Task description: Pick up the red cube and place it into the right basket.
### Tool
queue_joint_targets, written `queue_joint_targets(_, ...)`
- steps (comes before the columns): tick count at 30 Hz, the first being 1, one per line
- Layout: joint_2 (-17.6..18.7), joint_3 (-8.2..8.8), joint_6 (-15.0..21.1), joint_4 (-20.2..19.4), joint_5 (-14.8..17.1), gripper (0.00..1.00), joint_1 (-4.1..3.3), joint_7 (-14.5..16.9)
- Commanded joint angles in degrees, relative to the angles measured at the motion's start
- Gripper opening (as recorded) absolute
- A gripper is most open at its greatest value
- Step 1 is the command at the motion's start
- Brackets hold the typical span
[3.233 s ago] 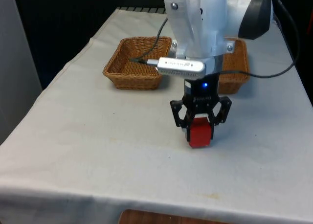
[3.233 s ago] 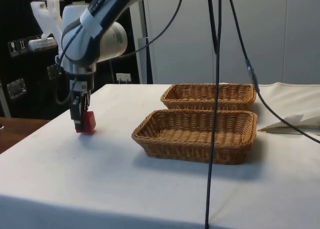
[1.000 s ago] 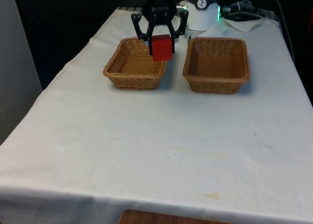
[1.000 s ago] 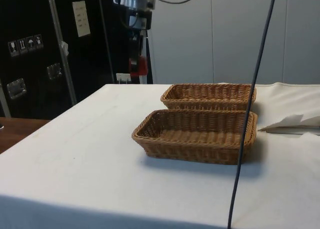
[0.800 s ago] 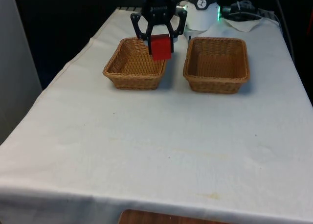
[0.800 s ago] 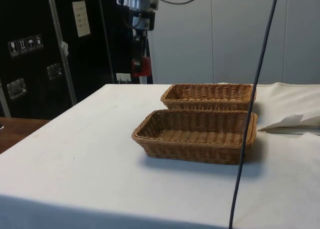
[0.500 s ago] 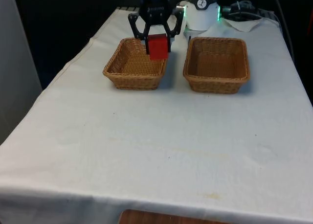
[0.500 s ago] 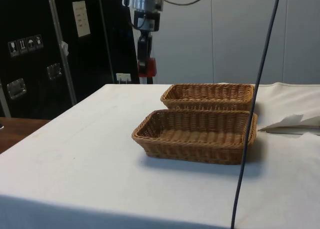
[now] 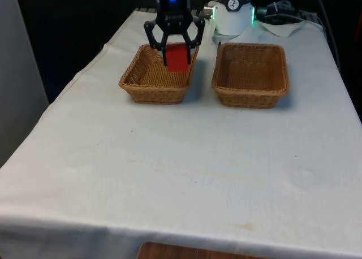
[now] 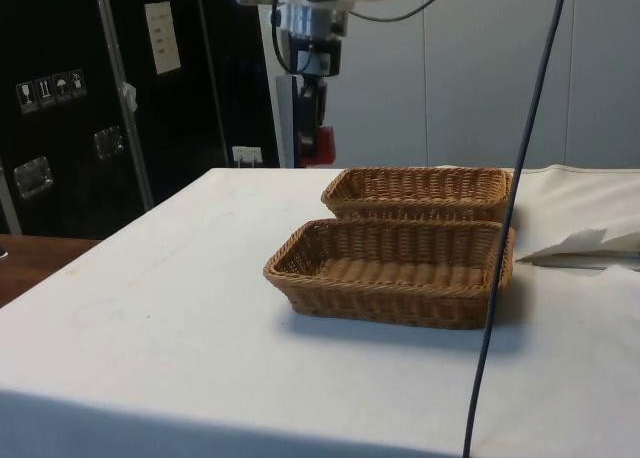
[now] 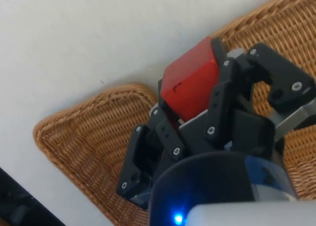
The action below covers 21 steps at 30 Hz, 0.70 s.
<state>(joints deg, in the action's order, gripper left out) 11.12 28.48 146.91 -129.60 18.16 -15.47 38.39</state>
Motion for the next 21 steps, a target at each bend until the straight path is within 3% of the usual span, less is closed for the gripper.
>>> queue_joint_targets(1,-0.63,0.23,0.97,-1.03,0.17,0.03,0.06,0.29)
queue_joint_targets(11,-1.43,1.6,0.74,-3.09,0.06,0.03,0.0,0.8)
queue_joint_targets(21,-3.5,3.09,2.69,-7.1,0.11,0.03,0.0,1.49)
